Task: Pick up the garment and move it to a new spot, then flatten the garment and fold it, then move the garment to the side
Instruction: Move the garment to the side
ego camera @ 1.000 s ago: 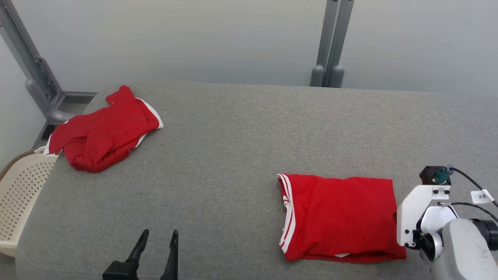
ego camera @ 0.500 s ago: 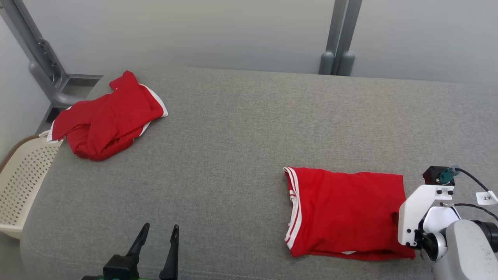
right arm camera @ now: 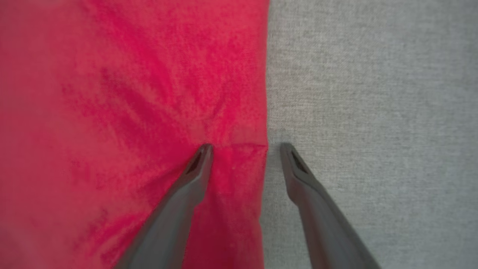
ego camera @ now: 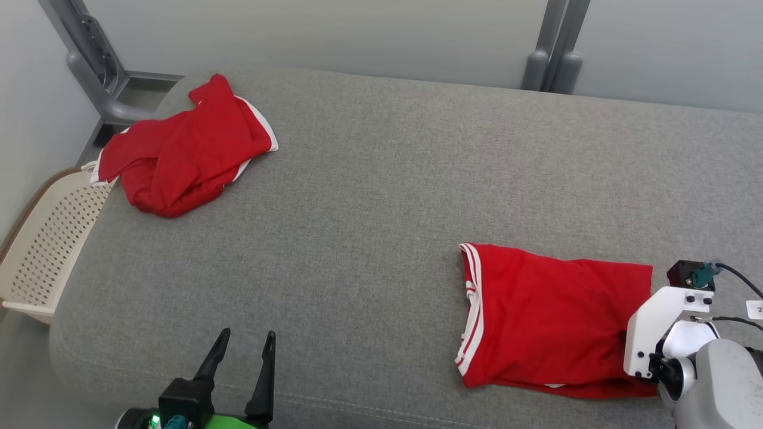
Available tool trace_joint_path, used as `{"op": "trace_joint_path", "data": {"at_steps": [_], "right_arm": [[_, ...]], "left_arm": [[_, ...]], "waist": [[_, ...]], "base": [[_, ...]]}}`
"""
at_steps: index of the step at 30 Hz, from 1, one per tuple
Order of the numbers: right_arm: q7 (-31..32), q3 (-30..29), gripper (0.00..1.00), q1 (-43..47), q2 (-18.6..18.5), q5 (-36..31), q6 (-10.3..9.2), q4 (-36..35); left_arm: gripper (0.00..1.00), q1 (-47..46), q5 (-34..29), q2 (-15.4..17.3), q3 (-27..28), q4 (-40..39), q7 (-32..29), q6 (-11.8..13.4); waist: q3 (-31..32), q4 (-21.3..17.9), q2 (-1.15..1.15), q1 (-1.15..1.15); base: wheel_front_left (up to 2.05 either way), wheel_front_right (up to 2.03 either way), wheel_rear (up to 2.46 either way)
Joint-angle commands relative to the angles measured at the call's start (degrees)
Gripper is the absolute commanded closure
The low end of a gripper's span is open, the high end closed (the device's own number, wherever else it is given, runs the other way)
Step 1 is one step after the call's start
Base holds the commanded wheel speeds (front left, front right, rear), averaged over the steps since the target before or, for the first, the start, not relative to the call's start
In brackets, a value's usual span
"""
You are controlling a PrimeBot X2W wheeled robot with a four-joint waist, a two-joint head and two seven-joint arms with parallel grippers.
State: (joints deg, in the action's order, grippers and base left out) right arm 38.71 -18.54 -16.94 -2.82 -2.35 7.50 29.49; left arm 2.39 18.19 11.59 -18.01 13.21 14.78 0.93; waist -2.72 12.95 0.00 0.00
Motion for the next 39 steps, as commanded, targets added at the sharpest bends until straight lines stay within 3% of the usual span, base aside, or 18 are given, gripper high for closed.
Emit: {"op": "trace_joint_path", "data": {"at_steps": [1, 2, 10, 18, 29, 39], "right_arm": [[-0.3, -0.5, 0.93, -0.4, -0.2, -0.7, -0.03, 1.1], [-0.5, -0.7, 1.00, -0.5, -0.2, -1.0, -0.03, 1.5], [-4.1, -0.8, 1.00, -2.9, -0.4, -4.5, -0.08, 2.6], [-5.8, -0.8, 1.00, -5.4, -0.8, -8.5, -0.07, 3.3], [-10.0, -0.3, 1.00, -12.1, -8.2, -11.7, -0.07, 6.0], [-16.3, -0.7, 1.00, -18.8, -13.7, -13.7, -0.07, 9.2]], "left_arm": [[0.00, -1.0, 0.0, 0.1, 0.1, -0.2, 0.4, -0.2], [0.00, -1.0, -0.1, 0.1, 0.0, -0.2, 0.4, -0.1], [0.00, -1.7, -0.7, 0.0, -0.4, -0.4, 0.5, 0.6], [0.00, -0.9, -0.7, 0.2, -0.4, -1.0, 0.4, 0.7], [0.00, -1.9, -1.8, 2.1, -1.1, -2.9, 0.1, 0.3], [0.00, -2.6, -3.1, 4.9, -1.7, -9.6, -3.0, 0.7]], "waist": [[-0.7, 0.6, 0.00, 0.00], [-0.8, 0.6, 0.00, 0.00], [-1.0, -0.7, 0.00, 0.00], [0.1, -4.7, 0.00, 0.00], [-3.1, -10.9, 0.00, 0.00], [-10.1, -16.0, 0.00, 0.00]], "base": [[0.00, 0.00, 0.00], [0.00, 0.00, 0.00], [0.00, 0.00, 0.00], [0.00, 0.00, 0.00], [0.00, 0.00, 0.00], [0.00, 0.00, 0.00]]}}
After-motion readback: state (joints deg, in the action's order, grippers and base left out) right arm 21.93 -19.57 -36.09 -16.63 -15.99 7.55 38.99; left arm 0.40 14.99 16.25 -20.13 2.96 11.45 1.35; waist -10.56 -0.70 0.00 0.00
